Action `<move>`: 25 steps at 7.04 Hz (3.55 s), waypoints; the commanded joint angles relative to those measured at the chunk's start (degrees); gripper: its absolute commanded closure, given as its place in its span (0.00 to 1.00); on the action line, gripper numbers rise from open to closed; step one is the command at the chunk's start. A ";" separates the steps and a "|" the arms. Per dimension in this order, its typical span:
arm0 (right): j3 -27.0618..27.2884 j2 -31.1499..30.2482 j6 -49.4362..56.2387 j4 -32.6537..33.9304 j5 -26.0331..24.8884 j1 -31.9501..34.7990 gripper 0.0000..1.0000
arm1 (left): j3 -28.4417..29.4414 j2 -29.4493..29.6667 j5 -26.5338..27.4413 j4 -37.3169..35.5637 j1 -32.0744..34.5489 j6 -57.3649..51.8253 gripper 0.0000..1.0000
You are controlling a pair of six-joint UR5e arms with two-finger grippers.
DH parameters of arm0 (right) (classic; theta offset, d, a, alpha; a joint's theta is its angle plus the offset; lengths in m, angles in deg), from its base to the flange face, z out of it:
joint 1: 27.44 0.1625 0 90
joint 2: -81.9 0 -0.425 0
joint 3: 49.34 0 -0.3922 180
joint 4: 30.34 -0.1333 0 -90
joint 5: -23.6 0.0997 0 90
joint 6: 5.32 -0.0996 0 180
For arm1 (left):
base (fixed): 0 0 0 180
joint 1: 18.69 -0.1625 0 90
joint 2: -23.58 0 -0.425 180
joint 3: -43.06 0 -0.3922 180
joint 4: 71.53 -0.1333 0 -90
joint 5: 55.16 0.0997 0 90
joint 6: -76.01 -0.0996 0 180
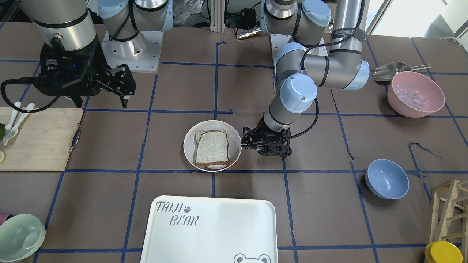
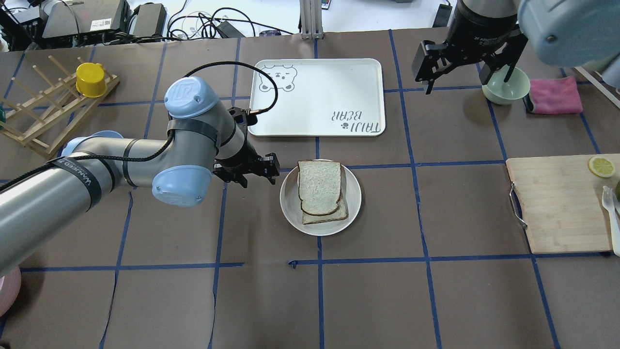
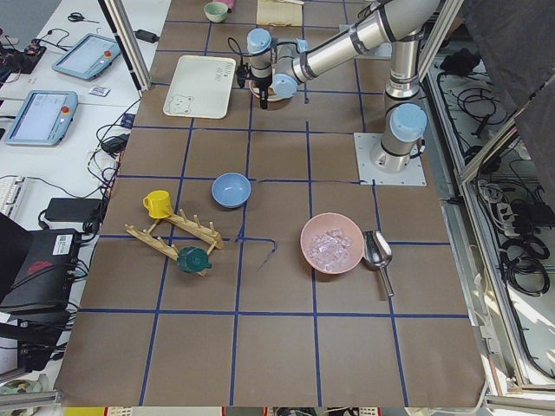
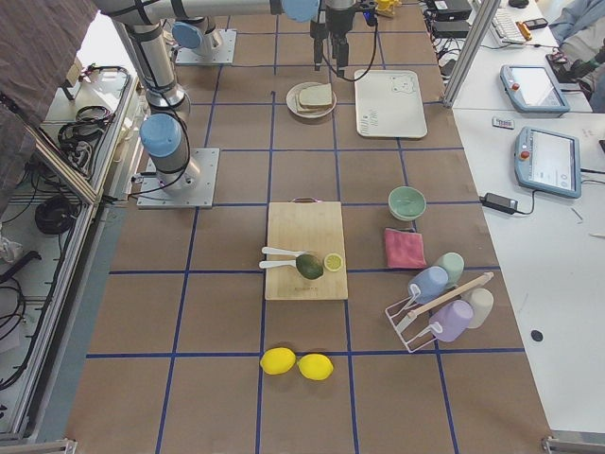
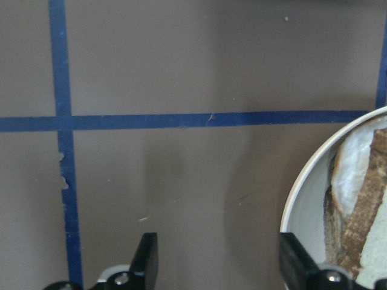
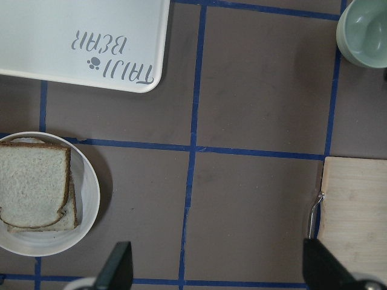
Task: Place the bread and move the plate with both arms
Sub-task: 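Reach the left gripper toward the rim of the white plate, then grip the plate rim with the left gripper and slide it onto the tray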
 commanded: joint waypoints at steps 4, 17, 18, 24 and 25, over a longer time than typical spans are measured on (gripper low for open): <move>0.72 -0.04 0.18 1.79 -0.39 -0.24 0.00 | -0.14 4.80 -0.02 -3.63 3.76 4.72 0.37; 0.72 -0.04 0.27 1.53 -0.48 -0.24 0.00 | 7.85 3.05 -5.11 -0.47 0.96 5.33 1.00; 0.72 -0.04 0.27 1.62 -0.48 -0.24 0.00 | 9.86 4.18 -5.20 0.05 -0.53 4.29 1.00; 0.72 -0.04 0.27 1.62 -0.48 -0.24 0.00 | 40.96 25.78 -8.37 6.21 -4.06 -1.70 1.00; 0.72 -0.04 0.27 1.53 -0.56 -0.24 0.00 | 42.65 28.08 -9.76 5.69 -4.06 -1.70 1.00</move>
